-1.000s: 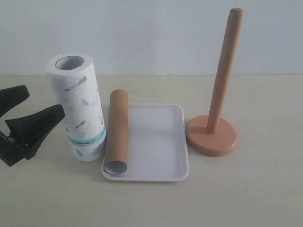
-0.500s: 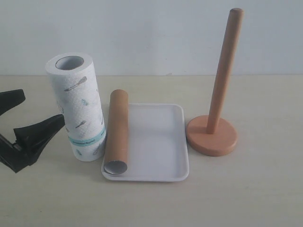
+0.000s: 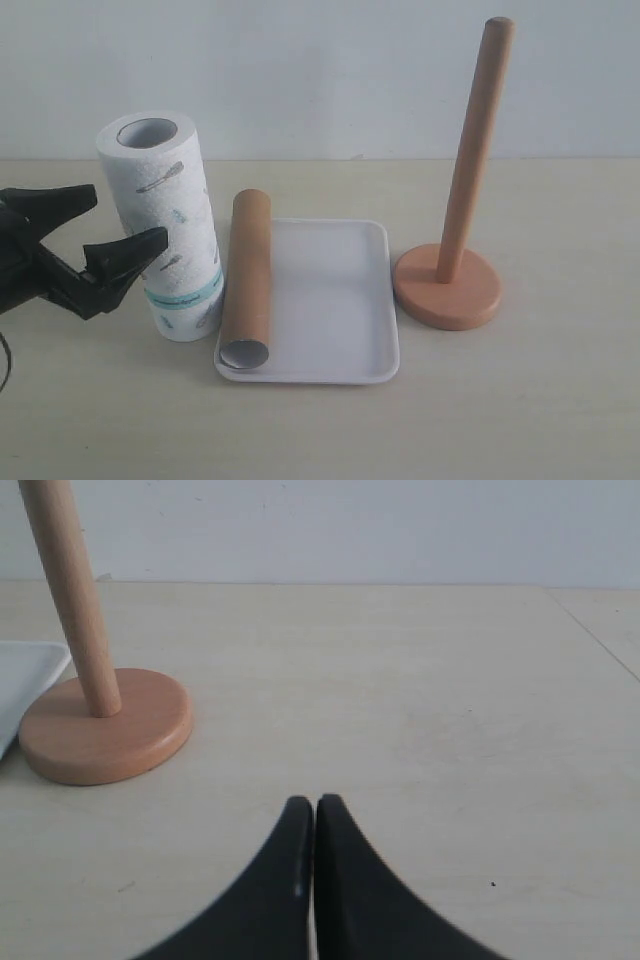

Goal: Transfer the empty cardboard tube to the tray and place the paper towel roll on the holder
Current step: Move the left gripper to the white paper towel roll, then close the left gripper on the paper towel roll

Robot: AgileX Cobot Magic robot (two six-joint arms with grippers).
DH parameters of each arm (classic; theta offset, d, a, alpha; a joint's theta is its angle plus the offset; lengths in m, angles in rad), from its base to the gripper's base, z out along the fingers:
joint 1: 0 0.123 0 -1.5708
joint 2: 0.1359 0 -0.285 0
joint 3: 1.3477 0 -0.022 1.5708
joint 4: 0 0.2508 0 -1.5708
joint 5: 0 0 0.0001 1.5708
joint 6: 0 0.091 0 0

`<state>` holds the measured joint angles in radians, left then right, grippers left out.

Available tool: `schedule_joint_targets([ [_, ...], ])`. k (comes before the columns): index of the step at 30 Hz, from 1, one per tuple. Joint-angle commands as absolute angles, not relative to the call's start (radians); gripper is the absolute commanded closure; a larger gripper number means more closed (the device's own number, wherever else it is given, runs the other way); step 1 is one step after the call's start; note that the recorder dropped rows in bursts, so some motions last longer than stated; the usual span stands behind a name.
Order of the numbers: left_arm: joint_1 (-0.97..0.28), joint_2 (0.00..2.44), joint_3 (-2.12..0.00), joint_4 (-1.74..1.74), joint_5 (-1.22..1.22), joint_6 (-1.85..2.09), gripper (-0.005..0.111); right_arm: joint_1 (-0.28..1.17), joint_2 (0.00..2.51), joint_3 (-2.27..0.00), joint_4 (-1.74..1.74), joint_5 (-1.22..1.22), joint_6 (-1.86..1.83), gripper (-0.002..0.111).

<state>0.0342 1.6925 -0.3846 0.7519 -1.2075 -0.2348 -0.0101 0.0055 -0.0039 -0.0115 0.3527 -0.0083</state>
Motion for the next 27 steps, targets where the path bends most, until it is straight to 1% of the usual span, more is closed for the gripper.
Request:
schedule_joint_targets([
  [1,0.035,1.747,-0.454,0.799,-1.221,-0.247,-0.003,-0.014,0.000,0.000,-0.010,0.340,-0.006,0.109],
  [7,-0.032,1.821,-0.576,0.815,-1.221,-0.277,-0.003,-0.014,0.000,0.000,-0.010,0.350,0.000,0.109],
  [13,-0.054,1.878,-0.667,0.811,-1.221,-0.420,-0.003,-0.014,0.000,0.000,-0.010,0.348,0.000,0.109],
  [15,-0.054,1.895,-0.692,0.813,-1.221,-0.465,0.002,-0.014,0.000,0.000,-0.010,0.348,0.000,0.109],
  [16,-0.054,1.898,-0.699,0.813,-1.221,-0.478,0.006,-0.014,0.000,0.000,-0.010,0.348,0.000,0.109],
  [17,-0.054,1.901,-0.706,0.821,-1.221,-0.482,0.014,-0.014,0.000,0.000,-0.010,0.348,0.000,0.109],
  [18,-0.054,1.901,-0.709,0.825,-1.221,-0.482,0.025,-0.014,0.000,0.000,-0.010,0.348,0.000,0.109],
  [24,-0.052,1.901,-0.711,0.827,-1.221,-0.482,0.102,-0.014,0.000,0.000,-0.010,0.348,0.000,0.109],
  [27,-0.052,1.901,-0.711,0.836,-1.221,-0.485,0.100,-0.014,0.000,0.000,-0.010,0.348,0.000,0.109],
])
